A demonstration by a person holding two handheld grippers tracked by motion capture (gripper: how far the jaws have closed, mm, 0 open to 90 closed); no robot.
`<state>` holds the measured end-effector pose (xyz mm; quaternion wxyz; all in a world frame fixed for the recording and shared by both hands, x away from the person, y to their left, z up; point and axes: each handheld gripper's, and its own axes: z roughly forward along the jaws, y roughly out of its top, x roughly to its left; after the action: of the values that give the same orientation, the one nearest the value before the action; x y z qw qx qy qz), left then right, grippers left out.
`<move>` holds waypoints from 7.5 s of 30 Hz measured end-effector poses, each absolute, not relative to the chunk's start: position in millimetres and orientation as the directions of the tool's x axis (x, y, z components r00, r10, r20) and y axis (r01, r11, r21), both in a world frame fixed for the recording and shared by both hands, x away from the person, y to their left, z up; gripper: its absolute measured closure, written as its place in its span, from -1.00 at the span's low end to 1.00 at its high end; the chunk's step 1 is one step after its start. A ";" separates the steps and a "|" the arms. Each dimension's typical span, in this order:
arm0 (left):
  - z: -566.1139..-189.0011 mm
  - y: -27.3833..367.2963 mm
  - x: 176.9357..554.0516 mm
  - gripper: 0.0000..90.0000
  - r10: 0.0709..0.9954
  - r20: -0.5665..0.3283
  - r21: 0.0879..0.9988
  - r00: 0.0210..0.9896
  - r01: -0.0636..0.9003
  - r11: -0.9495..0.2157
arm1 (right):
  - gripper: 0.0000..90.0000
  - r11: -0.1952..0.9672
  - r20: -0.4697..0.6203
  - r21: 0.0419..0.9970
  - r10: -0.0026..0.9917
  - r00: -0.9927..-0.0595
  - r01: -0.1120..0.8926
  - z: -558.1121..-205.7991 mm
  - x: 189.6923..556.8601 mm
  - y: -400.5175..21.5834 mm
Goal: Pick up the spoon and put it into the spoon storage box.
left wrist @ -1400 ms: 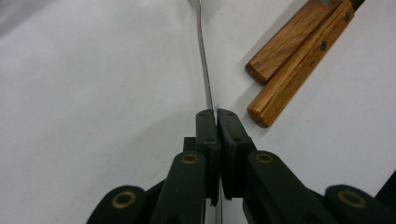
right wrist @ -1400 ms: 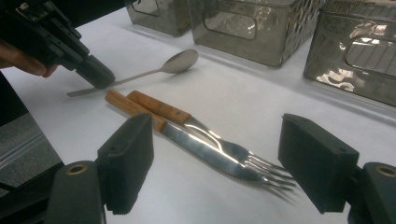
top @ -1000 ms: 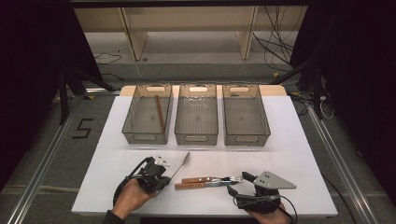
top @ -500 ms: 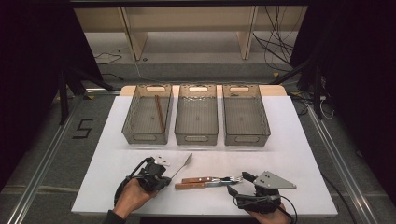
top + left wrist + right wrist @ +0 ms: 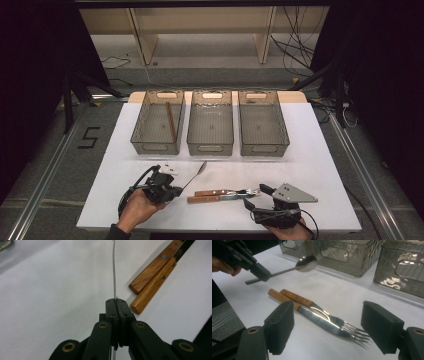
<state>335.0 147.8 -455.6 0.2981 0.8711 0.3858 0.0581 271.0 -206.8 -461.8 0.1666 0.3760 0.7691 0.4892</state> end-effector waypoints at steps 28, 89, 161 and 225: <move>-436.7 91.3 319.0 0.98 0.471 -0.170 0.530 0.866 0.483 -0.697 | -0.39 0.423 -0.109 0.890 0.565 -0.818 0.173 -440.7 260.0 -161.2; -420.4 67.6 303.2 0.97 0.267 -0.151 0.444 0.952 0.306 -0.842 | 0.86 0.845 -0.510 0.488 0.074 -0.857 -0.218 -462.3 259.9 -122.1; -462.2 172.1 329.8 -0.54 0.640 -0.192 0.860 0.744 0.442 -0.256 | 0.99 0.253 0.218 0.820 0.691 -0.689 0.513 -375.1 420.5 -142.6; -469.4 172.5 324.9 -0.64 0.649 -0.154 0.872 0.745 0.411 -0.265 | 0.97 0.218 0.255 0.675 0.827 -0.500 0.705 -416.5 521.3 -96.4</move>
<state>324.9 172.5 -469.4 0.5039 0.7865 0.3371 0.1179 521.3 -96.4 -416.5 0.0801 0.4933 0.7764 0.3840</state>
